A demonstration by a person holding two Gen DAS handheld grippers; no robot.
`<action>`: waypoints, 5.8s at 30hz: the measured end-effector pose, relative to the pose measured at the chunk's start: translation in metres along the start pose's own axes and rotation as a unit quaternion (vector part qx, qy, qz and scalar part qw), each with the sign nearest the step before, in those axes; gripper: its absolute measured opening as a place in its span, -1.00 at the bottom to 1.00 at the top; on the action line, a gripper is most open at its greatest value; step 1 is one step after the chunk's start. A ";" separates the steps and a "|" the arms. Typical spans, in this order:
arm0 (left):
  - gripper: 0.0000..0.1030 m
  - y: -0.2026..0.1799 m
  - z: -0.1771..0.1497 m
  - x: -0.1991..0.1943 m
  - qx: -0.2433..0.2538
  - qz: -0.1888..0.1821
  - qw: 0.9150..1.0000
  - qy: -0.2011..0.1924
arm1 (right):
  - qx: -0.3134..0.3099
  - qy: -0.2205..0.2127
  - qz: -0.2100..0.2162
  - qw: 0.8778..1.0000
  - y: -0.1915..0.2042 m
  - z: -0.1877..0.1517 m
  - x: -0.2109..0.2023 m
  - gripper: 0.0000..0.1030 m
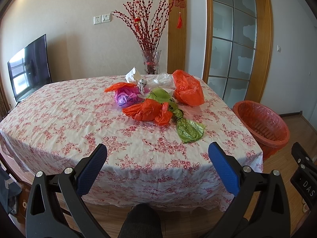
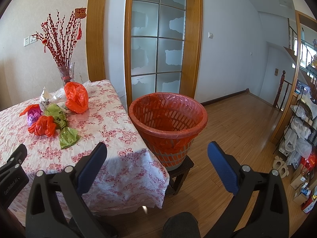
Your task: Collect trash
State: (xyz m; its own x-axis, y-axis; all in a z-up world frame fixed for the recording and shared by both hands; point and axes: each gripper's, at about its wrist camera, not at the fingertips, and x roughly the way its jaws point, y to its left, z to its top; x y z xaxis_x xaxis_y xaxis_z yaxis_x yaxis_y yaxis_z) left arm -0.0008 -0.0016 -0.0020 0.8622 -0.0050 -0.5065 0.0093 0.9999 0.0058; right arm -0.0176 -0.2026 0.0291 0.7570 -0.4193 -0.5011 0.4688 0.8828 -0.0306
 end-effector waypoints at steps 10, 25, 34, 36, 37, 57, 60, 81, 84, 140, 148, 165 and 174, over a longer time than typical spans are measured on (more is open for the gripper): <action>0.95 -0.001 -0.001 0.001 0.000 -0.001 1.000 0.001 | 0.000 0.000 0.000 1.000 -0.001 0.000 0.000 0.92; 0.95 -0.001 -0.004 0.005 -0.005 -0.002 1.000 0.008 | 0.000 0.003 0.000 1.000 -0.001 0.000 0.005 0.92; 0.95 0.028 0.006 0.030 -0.040 0.022 0.999 0.026 | -0.014 0.012 0.041 0.999 0.017 0.006 0.030 0.92; 0.95 0.037 0.009 0.038 -0.048 0.034 0.998 0.031 | -0.018 0.016 0.056 0.998 0.027 0.012 0.038 0.92; 0.95 0.041 0.010 0.042 -0.051 0.039 0.997 0.034 | -0.019 0.022 0.066 0.997 0.032 0.016 0.044 0.92; 0.95 0.093 0.051 0.128 -0.079 0.023 0.994 0.070 | -0.064 0.066 0.240 0.966 0.180 0.103 0.163 0.11; 0.95 0.097 0.054 0.137 -0.081 0.019 0.994 0.072 | -0.064 0.080 0.249 0.963 0.197 0.108 0.183 0.09; 0.94 0.095 0.062 0.167 -0.068 -0.018 0.994 0.087 | -0.068 0.149 0.229 0.959 0.232 0.097 0.268 -0.70; 0.93 0.089 0.063 0.167 -0.063 -0.022 0.994 0.087 | -0.062 0.150 0.231 0.959 0.225 0.099 0.267 -0.78; -0.30 0.039 0.063 0.194 -0.040 -0.103 0.985 0.133 | -0.014 0.109 0.221 0.969 0.082 0.080 0.175 -0.82; -0.50 0.043 0.069 0.174 -0.034 -0.101 0.988 0.115 | -0.004 0.102 0.218 0.971 0.068 0.083 0.171 -0.82; -0.50 -0.030 0.132 0.123 0.007 -0.184 0.982 0.032 | 0.042 0.059 0.188 0.979 0.010 0.104 0.159 -0.82; -0.50 -0.129 0.147 0.146 0.062 -0.253 0.965 0.039 | 0.097 0.045 0.134 0.985 -0.056 0.120 0.169 -0.82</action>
State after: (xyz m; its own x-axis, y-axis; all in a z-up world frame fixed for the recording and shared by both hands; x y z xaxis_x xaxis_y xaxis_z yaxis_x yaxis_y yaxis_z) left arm 0.1986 -0.1325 0.0502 0.6901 -0.4874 -0.5350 0.4841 0.8604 -0.1594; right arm 0.1390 -0.3489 0.0500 0.8267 -0.1486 -0.5427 0.3423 0.8983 0.2755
